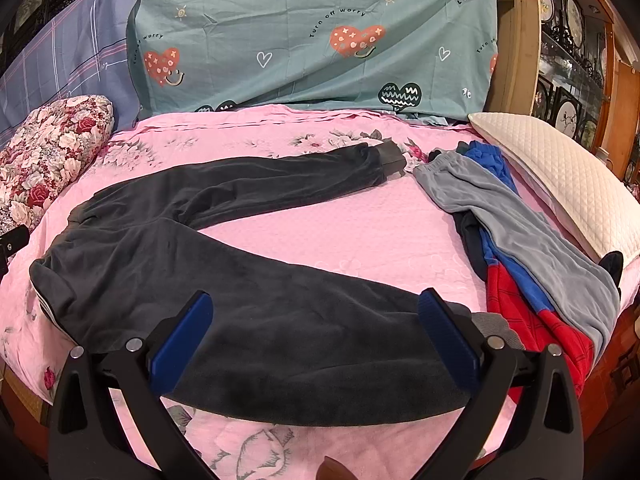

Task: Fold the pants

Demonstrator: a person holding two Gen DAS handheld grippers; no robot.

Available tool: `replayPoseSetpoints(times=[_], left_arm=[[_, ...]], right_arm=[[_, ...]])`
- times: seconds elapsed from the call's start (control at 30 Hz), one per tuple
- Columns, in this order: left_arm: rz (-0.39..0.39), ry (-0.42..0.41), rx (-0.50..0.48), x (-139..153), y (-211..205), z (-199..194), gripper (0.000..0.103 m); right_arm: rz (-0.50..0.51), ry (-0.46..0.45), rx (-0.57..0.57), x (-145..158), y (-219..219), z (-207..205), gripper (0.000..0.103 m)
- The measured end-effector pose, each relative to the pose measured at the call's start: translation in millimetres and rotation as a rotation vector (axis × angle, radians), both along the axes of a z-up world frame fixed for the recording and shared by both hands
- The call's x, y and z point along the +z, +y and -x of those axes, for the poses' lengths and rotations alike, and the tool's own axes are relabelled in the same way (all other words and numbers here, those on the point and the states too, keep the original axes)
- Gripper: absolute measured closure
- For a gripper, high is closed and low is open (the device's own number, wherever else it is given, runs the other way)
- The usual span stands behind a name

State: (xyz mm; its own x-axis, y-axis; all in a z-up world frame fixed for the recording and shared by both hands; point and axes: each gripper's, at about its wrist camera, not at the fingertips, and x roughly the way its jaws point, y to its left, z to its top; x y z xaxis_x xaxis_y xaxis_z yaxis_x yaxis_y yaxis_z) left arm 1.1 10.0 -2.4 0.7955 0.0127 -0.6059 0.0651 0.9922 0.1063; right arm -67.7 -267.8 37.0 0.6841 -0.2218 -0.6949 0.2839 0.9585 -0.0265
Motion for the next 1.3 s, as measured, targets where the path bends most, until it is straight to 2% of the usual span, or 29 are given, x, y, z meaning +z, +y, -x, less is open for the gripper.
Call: replayPoseSetpoints(times=[1.3], left_arm=[[0.012, 0.002, -0.003, 2.5, 0.9, -4.9, 0.002]], right_arm=[[0.006, -0.009, 0.003, 7.9, -0.2, 2.3, 0.001]])
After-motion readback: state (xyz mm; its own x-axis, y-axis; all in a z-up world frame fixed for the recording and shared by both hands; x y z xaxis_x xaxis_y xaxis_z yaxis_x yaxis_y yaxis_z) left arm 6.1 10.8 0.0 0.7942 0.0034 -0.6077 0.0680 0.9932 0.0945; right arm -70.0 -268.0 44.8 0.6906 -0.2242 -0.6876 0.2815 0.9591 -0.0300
